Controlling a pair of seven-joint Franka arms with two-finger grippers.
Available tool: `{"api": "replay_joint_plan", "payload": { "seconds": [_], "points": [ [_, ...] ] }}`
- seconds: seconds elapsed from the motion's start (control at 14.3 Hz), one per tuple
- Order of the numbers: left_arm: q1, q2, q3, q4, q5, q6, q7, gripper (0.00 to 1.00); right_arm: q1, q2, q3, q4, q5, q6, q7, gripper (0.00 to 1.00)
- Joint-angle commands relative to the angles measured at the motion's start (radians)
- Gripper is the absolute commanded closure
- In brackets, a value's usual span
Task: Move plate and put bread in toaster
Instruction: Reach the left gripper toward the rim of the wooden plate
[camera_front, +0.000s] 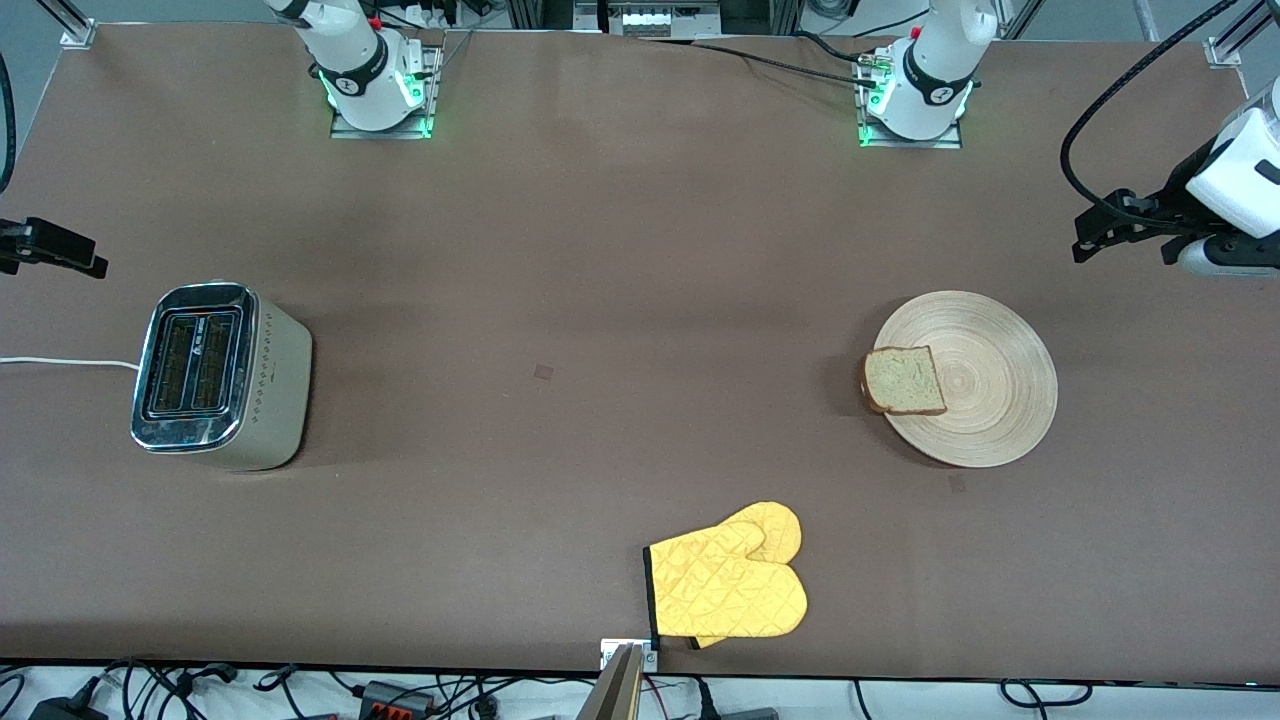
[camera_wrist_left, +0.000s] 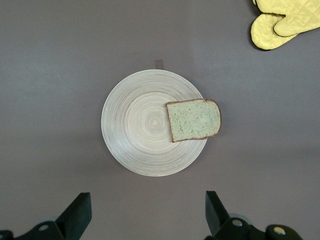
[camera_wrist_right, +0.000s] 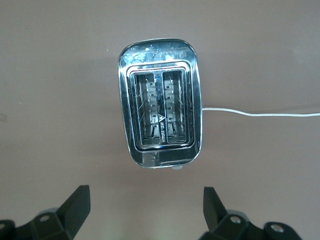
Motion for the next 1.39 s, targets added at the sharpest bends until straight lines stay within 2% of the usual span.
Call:
{"api": "replay_joint_plan", "payload": {
  "seconds": [0.0,0.28,0.42,0.56,0.7,0.98,1.05,1.32],
  "points": [
    [-0.001,-0.005,0.000,-0.004,0.021,0.007,-0.008,0.00,-0.002,0.009,-0.001,0.024,-0.012,-0.023,-0.017,0.00],
    [-0.001,0.018,0.002,0.005,0.021,-0.032,-0.009,0.00,-0.002,0.009,-0.003,0.024,-0.012,-0.023,-0.022,0.00],
    [-0.003,0.064,0.002,0.023,0.021,-0.086,-0.003,0.00,-0.002,0.009,-0.003,0.024,-0.012,-0.023,-0.022,0.00],
    [-0.001,0.131,0.002,0.089,0.008,-0.211,0.003,0.00,-0.001,0.009,-0.001,0.024,-0.012,-0.023,-0.020,0.00],
    [0.003,0.197,0.007,0.160,0.002,-0.272,0.004,0.00,0.002,0.009,-0.001,0.024,-0.013,-0.024,-0.022,0.00],
    [0.077,0.323,0.005,0.264,-0.028,-0.272,0.011,0.00,-0.002,0.009,-0.003,0.024,-0.013,-0.024,-0.023,0.00],
    [0.106,0.337,0.004,0.264,-0.031,-0.270,0.029,0.00,-0.004,0.009,-0.003,0.023,-0.013,-0.024,-0.023,0.00],
    [0.238,0.412,0.005,0.264,-0.167,-0.248,0.196,0.00,-0.002,0.009,-0.003,0.023,-0.013,-0.030,-0.022,0.00]
  ]
}}
